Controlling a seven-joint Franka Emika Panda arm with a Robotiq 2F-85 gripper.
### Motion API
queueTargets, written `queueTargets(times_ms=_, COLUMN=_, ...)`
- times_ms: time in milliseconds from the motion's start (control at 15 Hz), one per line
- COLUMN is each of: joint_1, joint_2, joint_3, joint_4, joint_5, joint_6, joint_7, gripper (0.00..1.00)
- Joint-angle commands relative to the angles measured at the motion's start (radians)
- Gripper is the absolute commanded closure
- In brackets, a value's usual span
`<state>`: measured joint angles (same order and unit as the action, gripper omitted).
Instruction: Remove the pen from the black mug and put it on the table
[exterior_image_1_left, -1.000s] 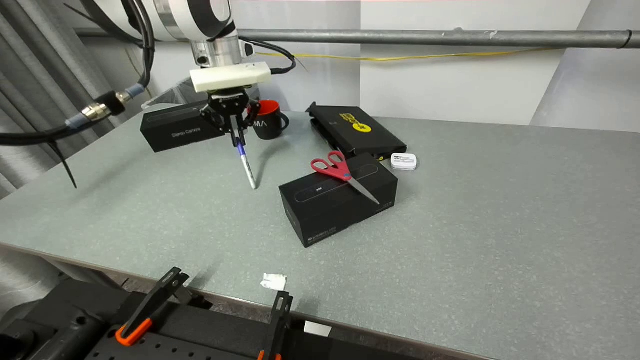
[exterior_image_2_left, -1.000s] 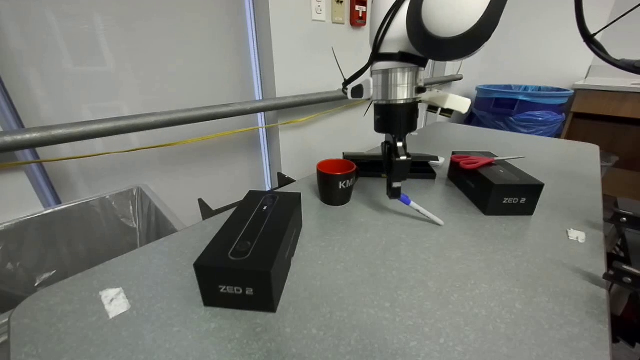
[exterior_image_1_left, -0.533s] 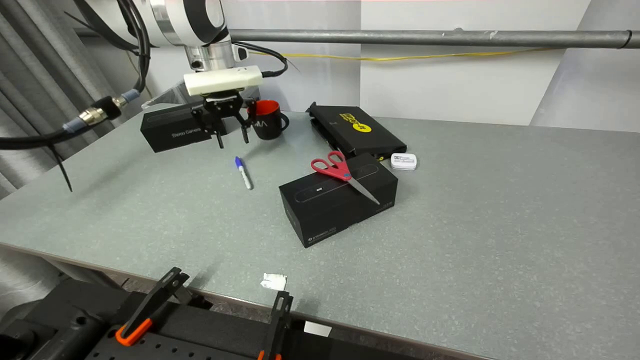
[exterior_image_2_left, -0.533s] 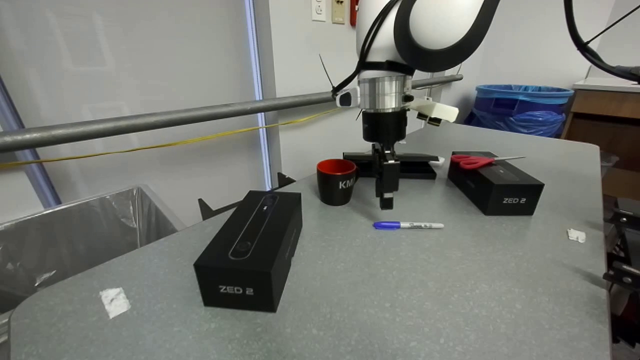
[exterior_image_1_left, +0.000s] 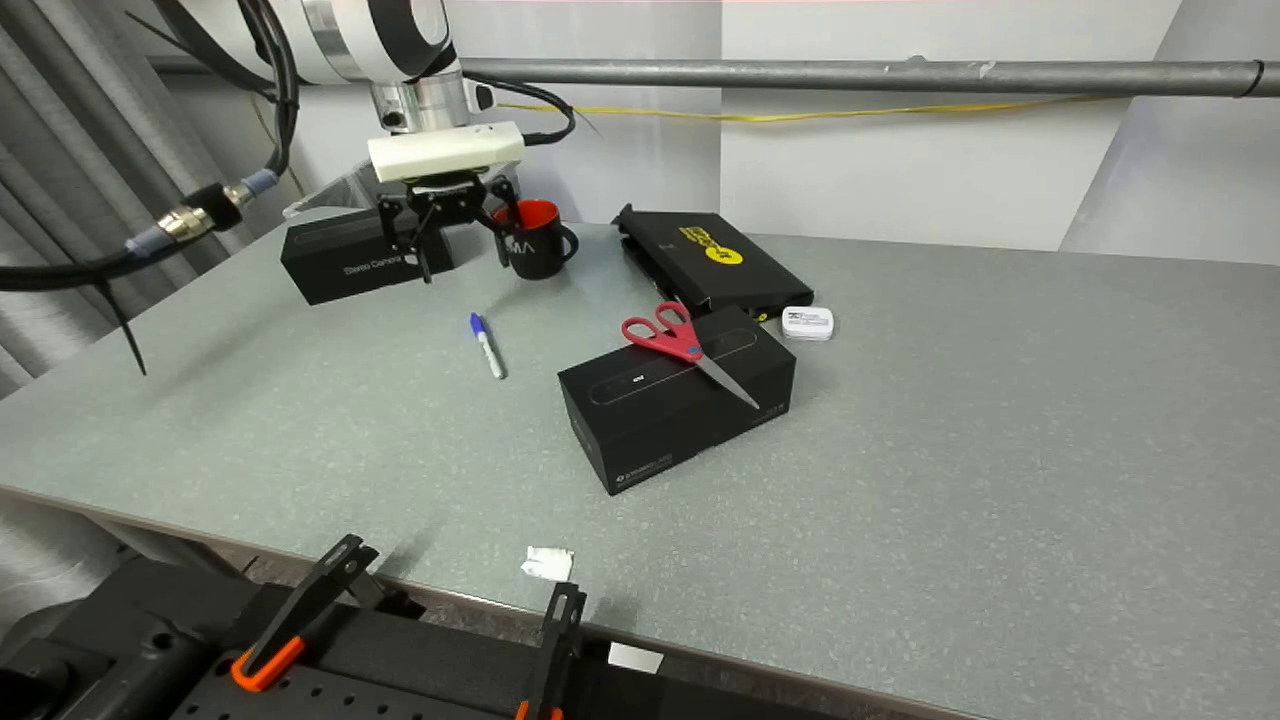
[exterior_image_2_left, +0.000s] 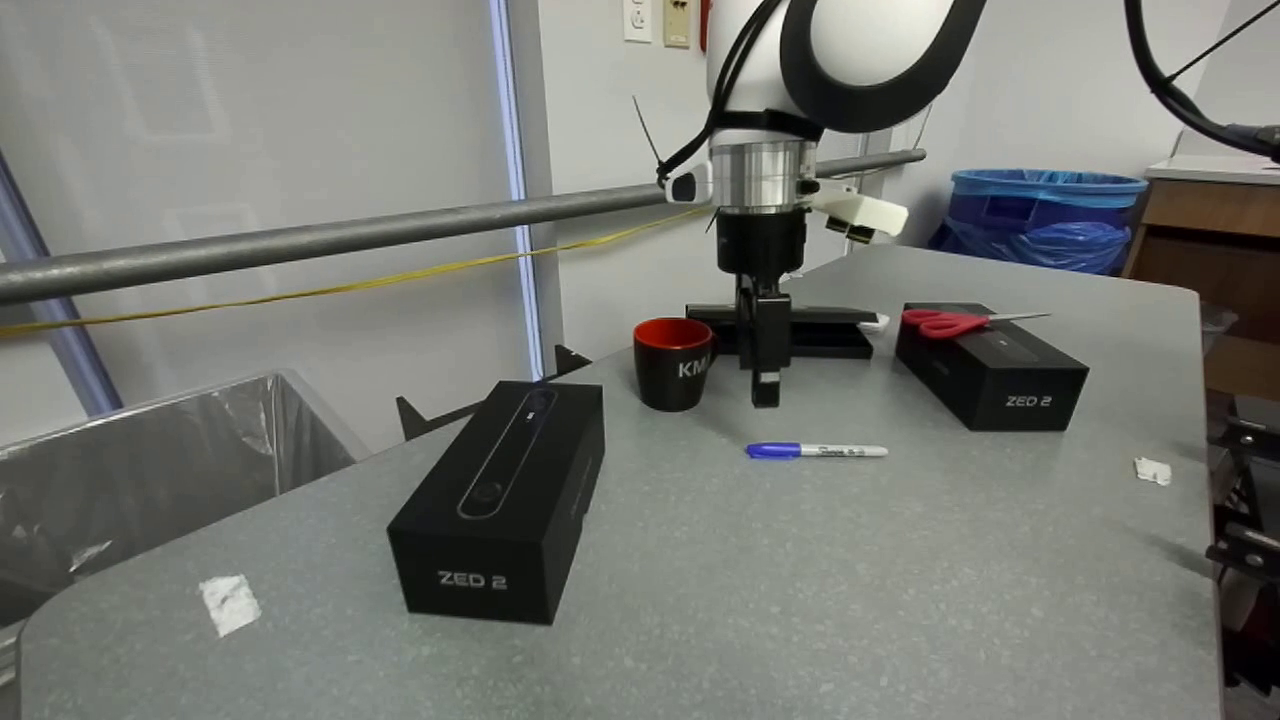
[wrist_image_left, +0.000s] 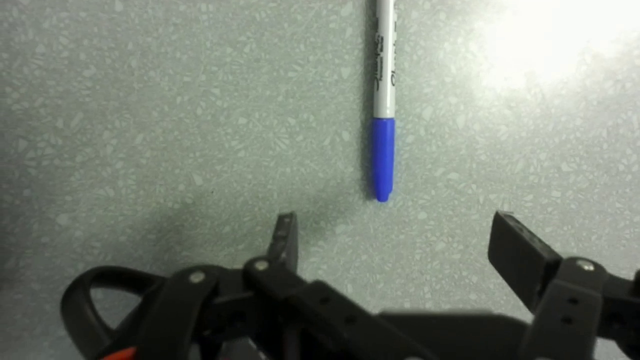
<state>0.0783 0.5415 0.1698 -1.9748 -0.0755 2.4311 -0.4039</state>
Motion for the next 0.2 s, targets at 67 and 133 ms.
queueTargets(times_ms=67, joint_1=-0.004, joint_2=0.000, joint_3=0.006, joint_4=0.009, joint_5=-0.003, joint_6=-0.009, joint_7=0.003, gripper=0.00)
queueTargets(times_ms=133, joint_1=-0.004, joint_2=0.000, joint_3=0.006, joint_4=0.010, joint_5=-0.003, joint_6=-0.013, joint_7=0.003, gripper=0.00)
